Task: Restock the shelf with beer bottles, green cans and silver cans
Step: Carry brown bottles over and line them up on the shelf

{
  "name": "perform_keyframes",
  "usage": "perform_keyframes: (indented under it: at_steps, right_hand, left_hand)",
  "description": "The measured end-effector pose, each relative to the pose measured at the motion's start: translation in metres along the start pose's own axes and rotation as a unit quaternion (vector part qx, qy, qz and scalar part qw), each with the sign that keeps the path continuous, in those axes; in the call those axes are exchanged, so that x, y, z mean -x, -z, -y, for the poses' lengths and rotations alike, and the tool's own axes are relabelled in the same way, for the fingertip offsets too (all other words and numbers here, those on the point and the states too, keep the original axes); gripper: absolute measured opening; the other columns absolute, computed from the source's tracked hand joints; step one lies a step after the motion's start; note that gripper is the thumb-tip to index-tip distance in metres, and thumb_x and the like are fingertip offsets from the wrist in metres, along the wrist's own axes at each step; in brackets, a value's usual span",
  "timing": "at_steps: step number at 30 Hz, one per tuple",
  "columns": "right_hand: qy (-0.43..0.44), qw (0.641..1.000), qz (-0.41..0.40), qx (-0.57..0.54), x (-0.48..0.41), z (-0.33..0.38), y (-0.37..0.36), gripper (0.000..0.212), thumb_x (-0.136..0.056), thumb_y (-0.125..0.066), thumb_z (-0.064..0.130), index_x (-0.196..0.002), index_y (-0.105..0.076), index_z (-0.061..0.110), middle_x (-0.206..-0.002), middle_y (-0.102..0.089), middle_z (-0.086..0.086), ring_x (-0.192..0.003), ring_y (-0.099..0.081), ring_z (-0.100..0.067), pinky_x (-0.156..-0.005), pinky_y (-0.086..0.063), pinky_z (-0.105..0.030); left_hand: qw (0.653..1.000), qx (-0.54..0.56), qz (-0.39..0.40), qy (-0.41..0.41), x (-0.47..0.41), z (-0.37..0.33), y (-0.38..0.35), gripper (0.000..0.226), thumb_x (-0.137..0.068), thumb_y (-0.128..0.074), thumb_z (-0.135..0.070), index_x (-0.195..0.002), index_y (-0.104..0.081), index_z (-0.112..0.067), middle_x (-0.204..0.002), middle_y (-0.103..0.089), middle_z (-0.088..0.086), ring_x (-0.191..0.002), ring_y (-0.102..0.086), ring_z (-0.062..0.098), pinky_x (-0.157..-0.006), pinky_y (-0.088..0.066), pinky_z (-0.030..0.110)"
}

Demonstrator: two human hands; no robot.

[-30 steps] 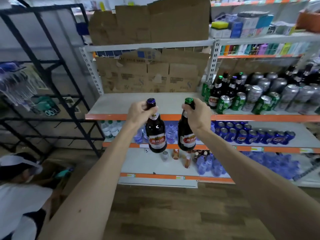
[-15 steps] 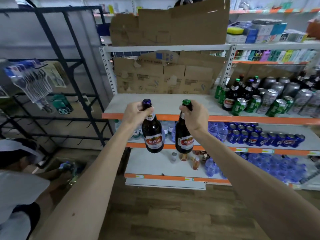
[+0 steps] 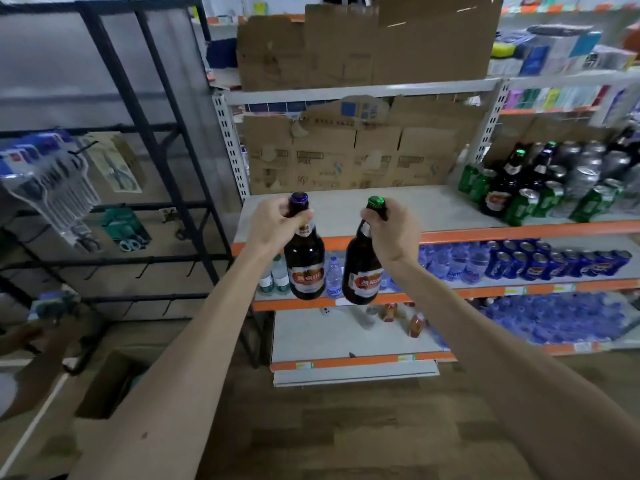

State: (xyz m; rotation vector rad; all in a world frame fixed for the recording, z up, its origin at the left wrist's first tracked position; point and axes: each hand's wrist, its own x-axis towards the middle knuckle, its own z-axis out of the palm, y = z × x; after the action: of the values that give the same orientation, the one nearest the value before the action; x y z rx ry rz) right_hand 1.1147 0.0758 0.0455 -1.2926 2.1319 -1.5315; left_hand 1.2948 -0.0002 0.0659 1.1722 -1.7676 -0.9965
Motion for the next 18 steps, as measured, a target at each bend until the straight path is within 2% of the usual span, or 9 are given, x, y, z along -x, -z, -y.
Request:
perform_keyframes:
  at_steps: [2, 8, 11, 12, 14, 16, 18]
  right_hand:
    - [0.003, 1.0, -0.001, 0.001, -0.014, 0.002, -0.017, 0.01, -0.094, -0.06, 0.028, -0.087, -0.061, 0.021, -0.076, -0.061, 0.009, -0.074, -0.057, -0.017, -0.058, -0.035, -0.027]
    - [0.009, 1.0, -0.001, -0.013, -0.091, -0.003, -0.065, 0.008, -0.094, -0.06, 0.027, -0.09, -0.061, 0.021, -0.08, -0.062, 0.007, -0.08, -0.058, -0.018, -0.064, -0.037, -0.028]
    - [0.028, 1.0, -0.002, -0.002, -0.138, -0.002, -0.086, 0.013, -0.095, -0.061, 0.025, -0.094, -0.066, 0.014, -0.081, -0.062, 0.005, -0.077, -0.056, -0.017, -0.058, -0.033, -0.027]
    - [0.037, 0.999, -0.002, 0.005, -0.152, 0.001, -0.094, 0.013, -0.095, -0.06, 0.023, -0.096, -0.067, 0.012, -0.082, -0.063, 0.004, -0.078, -0.056, -0.017, -0.059, -0.032, -0.027]
    - [0.045, 0.999, -0.004, 0.009, -0.177, 0.004, -0.108, 0.015, -0.096, -0.059, 0.02, -0.103, -0.068, 0.01, -0.09, -0.068, 0.001, -0.083, -0.06, -0.017, -0.066, -0.04, -0.027]
    - [0.042, 0.999, 0.001, 0.003, -0.199, 0.007, -0.12, 0.015, -0.096, -0.059, 0.019, -0.106, -0.068, 0.011, -0.095, -0.07, 0.0, -0.086, -0.062, -0.017, -0.072, -0.046, -0.027]
    - [0.038, 0.999, 0.003, -0.003, -0.22, 0.01, -0.133, 0.015, -0.097, -0.059, 0.02, -0.106, -0.067, 0.012, -0.091, -0.067, 0.003, -0.087, -0.06, -0.016, -0.074, -0.046, -0.028]
  left_hand:
    - [1.0, 0.0, 0.009, 0.002, -0.02, 0.006, -0.002, 0.028, -0.088, -0.074, -0.021, -0.113, -0.072, -0.011, -0.104, -0.074, 0.003, -0.096, -0.067, 0.012, -0.088, -0.051, 0.026]
    - [1.0, 0.0, 0.019, 0.018, -0.101, 0.026, -0.004, 0.033, -0.087, -0.074, -0.026, -0.118, -0.071, -0.013, -0.108, -0.073, -0.001, -0.103, -0.067, 0.013, -0.096, -0.052, 0.032]
    - [1.0, -0.014, 0.014, 0.009, -0.146, 0.029, 0.002, 0.032, -0.085, -0.076, -0.031, -0.114, -0.073, -0.018, -0.104, -0.075, -0.006, -0.101, -0.069, 0.01, -0.097, -0.053, 0.039]
    - [1.0, -0.01, 0.007, 0.003, -0.16, 0.029, 0.003, 0.03, -0.086, -0.076, -0.026, -0.114, -0.073, -0.015, -0.104, -0.075, -0.003, -0.101, -0.069, 0.011, -0.096, -0.054, 0.037]
    - [1.0, -0.011, -0.009, 0.0, -0.185, 0.027, 0.008, 0.028, -0.088, -0.074, -0.018, -0.114, -0.072, -0.008, -0.107, -0.074, 0.005, -0.1, -0.068, 0.013, -0.091, -0.054, 0.027]
    - [1.0, -0.008, -0.019, 0.004, -0.208, 0.026, 0.012, 0.027, -0.088, -0.073, -0.016, -0.114, -0.071, -0.008, -0.108, -0.073, 0.005, -0.097, -0.067, 0.01, -0.085, -0.052, 0.019]
    - [1.0, 0.003, -0.019, 0.012, -0.231, 0.028, 0.014, 0.027, -0.088, -0.073, -0.016, -0.114, -0.071, -0.01, -0.109, -0.073, 0.003, -0.1, -0.067, 0.01, -0.088, -0.05, 0.02]
